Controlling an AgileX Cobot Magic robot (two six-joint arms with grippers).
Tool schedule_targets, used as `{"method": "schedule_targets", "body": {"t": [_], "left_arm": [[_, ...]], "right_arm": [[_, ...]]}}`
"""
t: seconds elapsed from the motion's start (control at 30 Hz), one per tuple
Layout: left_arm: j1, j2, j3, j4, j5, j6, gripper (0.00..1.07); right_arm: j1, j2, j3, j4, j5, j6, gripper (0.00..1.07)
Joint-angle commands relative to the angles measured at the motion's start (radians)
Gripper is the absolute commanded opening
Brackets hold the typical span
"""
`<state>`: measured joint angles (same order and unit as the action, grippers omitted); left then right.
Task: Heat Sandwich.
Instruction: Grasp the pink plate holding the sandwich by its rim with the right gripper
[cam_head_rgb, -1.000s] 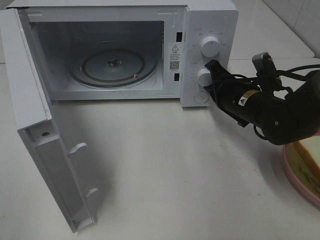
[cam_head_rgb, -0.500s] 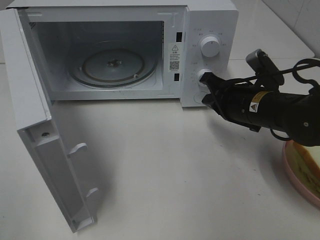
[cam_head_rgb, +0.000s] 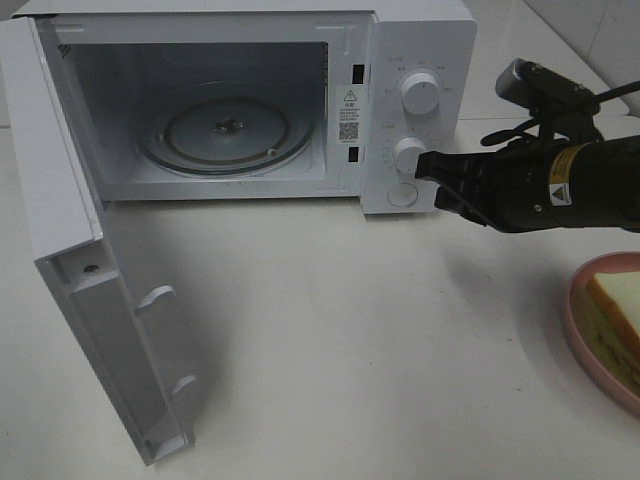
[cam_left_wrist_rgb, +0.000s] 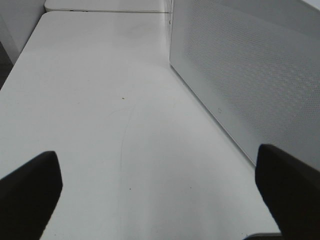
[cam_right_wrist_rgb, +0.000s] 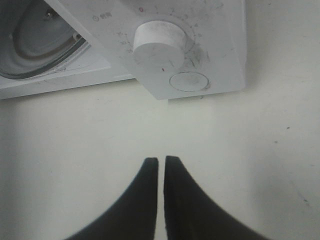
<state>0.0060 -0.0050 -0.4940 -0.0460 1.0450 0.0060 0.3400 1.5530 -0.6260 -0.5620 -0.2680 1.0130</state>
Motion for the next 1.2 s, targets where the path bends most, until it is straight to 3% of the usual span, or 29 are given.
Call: {"method": "schedule_targets", "body": {"t": [0.03,0.1,0.17,0.2,0.43,0.47,0.57,0.63,0.67,0.8,1.2], "left_arm": [[0.001,-0.020,0.002,0.000,-0.009,0.000,0.98],[0.001,-0.020,0.002,0.000,-0.009,0.000,0.98],[0.001,-0.020,0.002,0.000,-0.009,0.000,0.98],[0.001,-0.020,0.002,0.000,-0.009,0.000,0.98],[0.001,-0.020,0.002,0.000,-0.009,0.000,0.98],[0.001,-0.020,0.002,0.000,-0.009,0.000,0.98],[0.001,-0.020,0.002,0.000,-0.009,0.000,0.98],[0.001,-0.020,0.002,0.000,-0.009,0.000,0.98],[0.001,-0.020,0.002,0.000,-0.009,0.000,0.98],[0.001,-0.020,0.002,0.000,-0.009,0.000,0.98],[0.001,-0.020,0.002,0.000,-0.009,0.000,0.98]], "right_arm": [[0.001,-0.069,0.000,-0.035,0.093,-0.018,0.17],[0.001,-0.117,-0.001,-0.038,0.182,-0.056,0.30],[0.001,-0.131,-0.002,-0.038,0.215,-0.076,0.36],[0.001,-0.151,-0.007,-0.036,0.287,-0.109,0.45],[0.001,-0.206,-0.100,0.061,0.633,-0.316,0.66],[0.001,-0.206,-0.100,0.061,0.633,-0.316,0.66],[0.001,-0.226,-0.191,0.266,0.800,-0.602,0.68],[0.001,-0.226,-0.211,0.314,0.837,-0.657,0.68],[0.001,-0.226,-0.251,0.415,0.932,-0.772,0.68],[0.001,-0.226,-0.320,0.574,1.065,-0.915,0.68],[-0.002,-0.226,-0.503,0.593,1.430,-0.893,0.68]]}}
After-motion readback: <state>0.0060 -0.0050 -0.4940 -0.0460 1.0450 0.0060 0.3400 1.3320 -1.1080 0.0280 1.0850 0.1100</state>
